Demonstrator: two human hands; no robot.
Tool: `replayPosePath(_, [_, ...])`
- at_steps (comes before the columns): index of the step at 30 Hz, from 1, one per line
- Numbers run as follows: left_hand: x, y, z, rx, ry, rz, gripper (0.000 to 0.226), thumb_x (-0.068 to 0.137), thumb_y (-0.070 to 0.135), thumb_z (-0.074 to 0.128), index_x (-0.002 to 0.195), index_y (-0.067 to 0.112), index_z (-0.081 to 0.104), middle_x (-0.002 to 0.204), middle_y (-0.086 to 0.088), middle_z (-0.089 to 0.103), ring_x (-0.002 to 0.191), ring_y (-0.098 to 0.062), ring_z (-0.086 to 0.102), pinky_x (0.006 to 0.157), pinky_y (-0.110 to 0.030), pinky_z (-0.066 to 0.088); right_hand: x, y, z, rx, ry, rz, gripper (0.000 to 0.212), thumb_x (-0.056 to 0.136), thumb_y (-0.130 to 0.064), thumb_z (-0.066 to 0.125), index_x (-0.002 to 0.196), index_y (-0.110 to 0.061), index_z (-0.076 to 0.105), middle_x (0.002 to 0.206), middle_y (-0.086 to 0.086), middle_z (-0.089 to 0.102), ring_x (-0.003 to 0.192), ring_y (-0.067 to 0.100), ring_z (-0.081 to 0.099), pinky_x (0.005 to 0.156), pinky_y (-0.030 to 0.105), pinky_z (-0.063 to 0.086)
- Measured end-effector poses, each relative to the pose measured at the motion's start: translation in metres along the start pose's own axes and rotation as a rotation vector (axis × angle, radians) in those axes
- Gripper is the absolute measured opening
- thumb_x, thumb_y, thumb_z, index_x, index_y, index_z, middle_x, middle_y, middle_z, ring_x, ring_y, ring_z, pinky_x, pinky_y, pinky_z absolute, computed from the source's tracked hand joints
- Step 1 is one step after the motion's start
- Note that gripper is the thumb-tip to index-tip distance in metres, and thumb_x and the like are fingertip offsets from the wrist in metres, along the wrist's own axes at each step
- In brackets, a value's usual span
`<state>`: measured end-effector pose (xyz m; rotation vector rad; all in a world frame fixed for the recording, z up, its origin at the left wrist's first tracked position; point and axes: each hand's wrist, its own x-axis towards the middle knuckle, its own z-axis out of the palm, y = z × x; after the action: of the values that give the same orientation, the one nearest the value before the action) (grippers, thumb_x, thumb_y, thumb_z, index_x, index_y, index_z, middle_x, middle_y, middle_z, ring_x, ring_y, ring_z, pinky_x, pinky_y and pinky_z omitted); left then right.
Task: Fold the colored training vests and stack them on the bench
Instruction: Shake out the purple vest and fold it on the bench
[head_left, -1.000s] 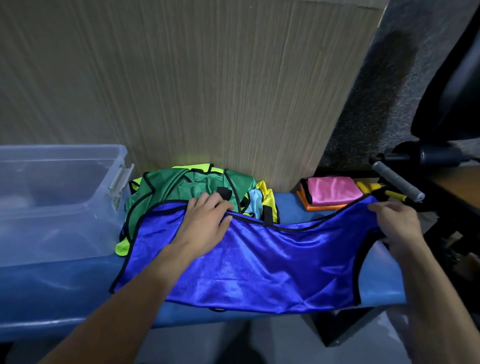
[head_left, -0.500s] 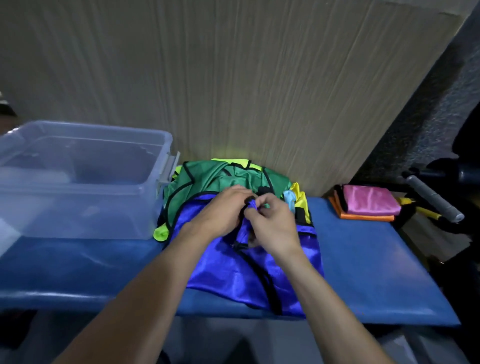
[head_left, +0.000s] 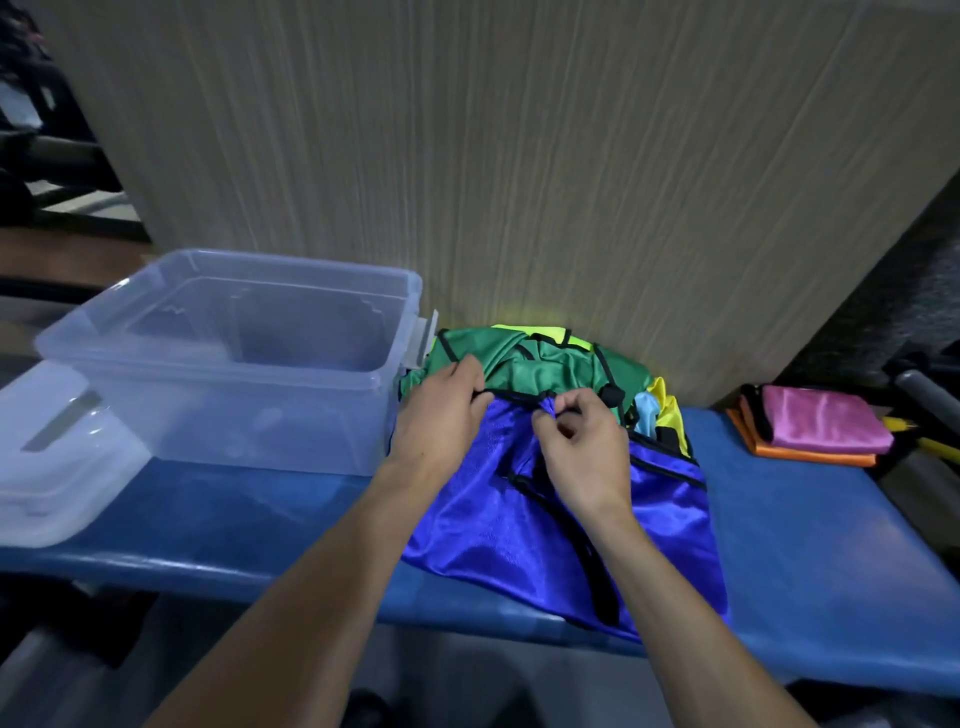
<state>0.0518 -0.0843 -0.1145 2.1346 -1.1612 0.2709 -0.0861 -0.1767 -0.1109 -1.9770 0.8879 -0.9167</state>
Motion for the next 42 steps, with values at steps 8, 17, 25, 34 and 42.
replayPosePath(8, [0.005, -0.008, 0.018, -0.308, -0.001, -0.344, 0.017, 0.096, 0.027, 0.063, 0.08, 0.019, 0.064, 0.064, 0.004, 0.065, 0.069, -0.014, 0.062, 0.07, -0.031, 0.052, 0.011, -0.021, 0.024, -0.127, -0.063, -0.133, 0.018, 0.087, -0.031, 0.069, 0.084, -0.024, 0.052, 0.062, -0.007, 0.066, 0.063, 0.017, 0.059, 0.068, 0.038, 0.051])
replayPosePath(17, [0.003, -0.006, 0.01, -0.551, -0.173, -0.44, 0.027, 0.1, 0.048, 0.053, 0.097, 0.027, 0.071, 0.092, 0.012, 0.071, 0.093, -0.007, 0.067, 0.085, -0.031, 0.051, 0.012, -0.002, 0.021, -0.097, -0.458, -0.23, 0.037, 0.093, -0.016, 0.055, 0.127, -0.028, 0.063, 0.09, -0.011, 0.075, 0.091, 0.009, 0.068, 0.09, 0.039, 0.053])
replayPosePath(25, [-0.004, 0.007, 0.022, -0.312, -0.043, -0.296, 0.029, 0.102, 0.027, 0.058, 0.129, 0.017, 0.062, 0.112, 0.001, 0.069, 0.107, -0.015, 0.063, 0.088, -0.02, 0.041, 0.01, 0.025, -0.026, -0.064, -0.418, -0.355, 0.033, 0.092, 0.001, 0.063, 0.118, -0.018, 0.071, 0.1, -0.007, 0.072, 0.094, 0.004, 0.067, 0.081, 0.01, 0.048])
replayPosePath(34, [0.005, 0.013, 0.012, -0.263, 0.144, -0.315, 0.03, 0.106, 0.012, 0.044, 0.133, 0.014, 0.058, 0.126, -0.006, 0.067, 0.117, -0.026, 0.059, 0.096, -0.028, 0.039, 0.023, 0.074, -0.084, -0.574, -0.131, -0.312, 0.023, 0.085, -0.021, 0.076, 0.105, -0.026, 0.066, 0.097, -0.011, 0.055, 0.089, 0.015, 0.059, 0.071, 0.036, 0.052])
replayPosePath(42, [0.006, 0.009, 0.019, -0.236, 0.114, -0.35, 0.029, 0.106, 0.015, 0.044, 0.132, 0.018, 0.057, 0.104, -0.012, 0.069, 0.103, -0.032, 0.062, 0.09, -0.037, 0.044, 0.037, 0.102, -0.102, -0.622, -0.085, -0.185, 0.006, 0.09, -0.022, 0.069, 0.095, -0.022, 0.066, 0.098, -0.002, 0.063, 0.092, 0.024, 0.059, 0.07, 0.04, 0.052])
